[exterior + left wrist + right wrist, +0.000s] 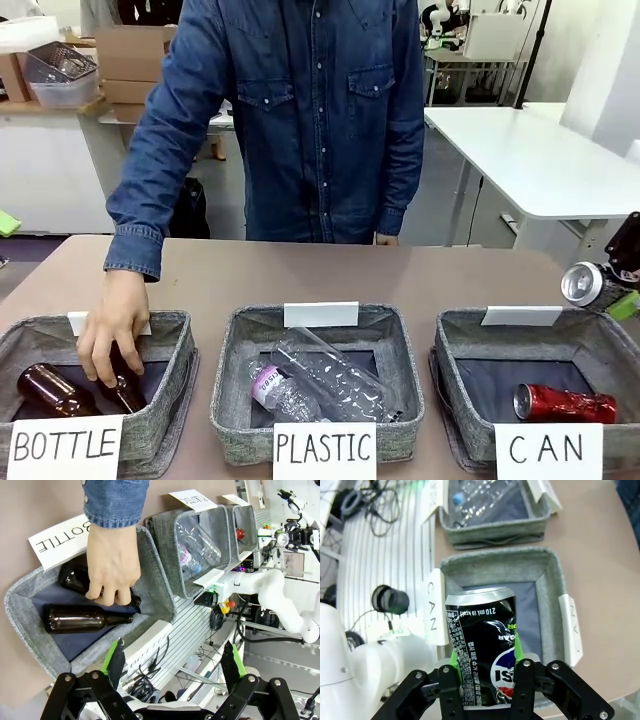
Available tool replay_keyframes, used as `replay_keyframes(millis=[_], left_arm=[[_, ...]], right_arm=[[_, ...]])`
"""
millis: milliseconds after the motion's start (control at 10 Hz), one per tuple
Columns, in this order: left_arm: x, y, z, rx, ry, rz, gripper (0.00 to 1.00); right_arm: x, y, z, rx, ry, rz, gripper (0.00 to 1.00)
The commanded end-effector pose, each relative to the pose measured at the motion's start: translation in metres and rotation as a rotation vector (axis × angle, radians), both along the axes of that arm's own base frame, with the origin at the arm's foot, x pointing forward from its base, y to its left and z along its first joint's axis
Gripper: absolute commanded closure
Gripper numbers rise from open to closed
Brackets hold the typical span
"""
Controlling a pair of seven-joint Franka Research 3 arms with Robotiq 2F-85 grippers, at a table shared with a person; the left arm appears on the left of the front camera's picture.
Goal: Sort the can waste into the basket.
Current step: Pick up the can waste from the table and place it in the right Fabric basket.
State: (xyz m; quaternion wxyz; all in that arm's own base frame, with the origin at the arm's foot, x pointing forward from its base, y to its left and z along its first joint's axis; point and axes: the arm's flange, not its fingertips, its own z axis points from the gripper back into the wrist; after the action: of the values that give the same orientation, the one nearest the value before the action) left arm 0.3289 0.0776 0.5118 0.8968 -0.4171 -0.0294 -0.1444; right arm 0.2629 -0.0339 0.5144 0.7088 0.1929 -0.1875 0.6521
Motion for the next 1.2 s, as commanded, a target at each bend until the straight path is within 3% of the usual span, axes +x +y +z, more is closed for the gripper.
replay_keyframes(millis=[0, 100, 700, 900, 1000, 1100], left_arm=[[-0.001, 0.002, -0.001, 0.004, -0.011, -0.008, 0.00], [-0.001, 0.002, -0.001, 0.004, -0.011, -0.008, 0.00], [-0.001, 0.002, -0.001, 0.004, -0.011, -0.008, 0.00], [-0.001, 0.002, -0.001, 0.004, -0.011, -0.008, 0.00], [-0.001, 0.002, -0.001, 0.004, -0.011, -0.008, 0.00], [-0.001, 0.002, -0.001, 0.004, -0.011, -0.008, 0.00]], right_arm=[[-0.004, 0.000, -0.012, 0.031, -0.024, -0.009, 0.34], [-0.003, -0.001, -0.013, 0.044, -0.037, 0.000, 0.00], [0.003, -0.001, -0.018, 0.063, -0.001, -0.027, 0.00], [0.008, 0.000, -0.014, 0.141, 0.049, -0.082, 0.00], [0.011, 0.000, -0.006, 0.271, 0.158, -0.156, 0.00], [0.019, 0.002, 0.006, 0.465, 0.362, -0.360, 0.00]])
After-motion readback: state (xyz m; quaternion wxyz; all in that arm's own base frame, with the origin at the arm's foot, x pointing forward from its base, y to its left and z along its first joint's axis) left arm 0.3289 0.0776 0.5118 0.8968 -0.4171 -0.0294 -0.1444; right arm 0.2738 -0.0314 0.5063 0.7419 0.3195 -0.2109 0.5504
